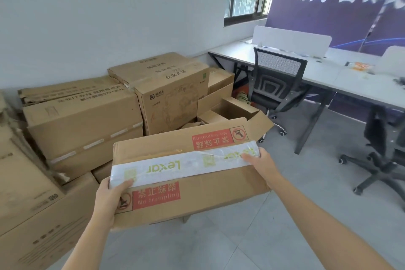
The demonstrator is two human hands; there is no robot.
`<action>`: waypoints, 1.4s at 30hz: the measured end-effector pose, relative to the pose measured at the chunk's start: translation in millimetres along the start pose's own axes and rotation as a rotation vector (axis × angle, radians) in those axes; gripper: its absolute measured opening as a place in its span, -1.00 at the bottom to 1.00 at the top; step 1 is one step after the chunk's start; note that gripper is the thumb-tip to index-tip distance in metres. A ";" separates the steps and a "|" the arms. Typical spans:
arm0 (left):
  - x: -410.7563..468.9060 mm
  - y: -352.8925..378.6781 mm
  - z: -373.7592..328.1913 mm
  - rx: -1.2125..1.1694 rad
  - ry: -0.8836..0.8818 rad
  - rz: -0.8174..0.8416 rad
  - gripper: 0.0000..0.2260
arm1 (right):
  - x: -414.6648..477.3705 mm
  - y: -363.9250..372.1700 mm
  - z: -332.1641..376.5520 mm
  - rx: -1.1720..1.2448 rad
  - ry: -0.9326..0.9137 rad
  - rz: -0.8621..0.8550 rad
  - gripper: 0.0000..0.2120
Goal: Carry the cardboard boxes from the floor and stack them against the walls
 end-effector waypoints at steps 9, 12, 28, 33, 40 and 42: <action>87.2 77.7 -39.2 0.000 -0.059 -0.030 -0.56 | 139.4 0.4 12.3 -0.036 0.034 0.044 -0.75; 113.1 104.4 -53.1 -0.017 -0.100 -0.079 -0.57 | 196.2 6.4 22.9 -0.058 0.047 0.106 -0.79; 198.9 162.7 -41.2 -0.163 -0.347 -0.349 -0.58 | 399.4 111.0 24.0 -0.229 0.165 0.498 -0.86; 228.3 161.8 -34.9 -0.194 -0.404 -0.405 -0.54 | 436.0 154.8 16.3 -0.305 0.196 0.555 -0.66; 258.6 173.2 -43.9 -0.207 -0.436 -0.421 -0.52 | 482.7 178.2 16.9 -0.334 0.228 0.542 -0.67; 264.6 175.0 -51.8 -0.211 -0.433 -0.448 -0.53 | 495.1 185.5 23.1 -0.339 0.221 0.556 -0.69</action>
Point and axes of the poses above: each hand's wrist, its own x-axis towards the middle knuckle, its own y-axis out of the palm, z = x × y, the point moved 3 cm from there along x, towards the middle knuckle, and after that the axes turned 13 degrees about x, right-handed, at the moved point
